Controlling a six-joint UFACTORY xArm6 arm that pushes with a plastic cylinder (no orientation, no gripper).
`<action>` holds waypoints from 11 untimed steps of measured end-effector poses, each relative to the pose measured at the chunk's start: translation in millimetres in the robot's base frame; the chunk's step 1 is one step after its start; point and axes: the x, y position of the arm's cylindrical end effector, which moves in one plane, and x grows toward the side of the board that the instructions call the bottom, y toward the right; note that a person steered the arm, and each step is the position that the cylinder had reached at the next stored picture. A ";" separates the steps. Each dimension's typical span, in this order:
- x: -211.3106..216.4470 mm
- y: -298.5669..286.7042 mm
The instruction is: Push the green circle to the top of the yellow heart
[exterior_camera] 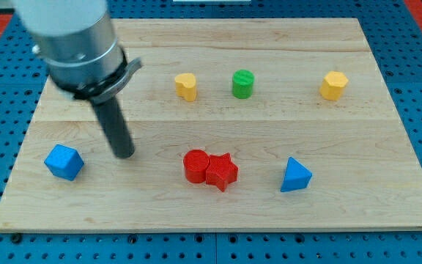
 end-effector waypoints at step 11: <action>-184.2 20.9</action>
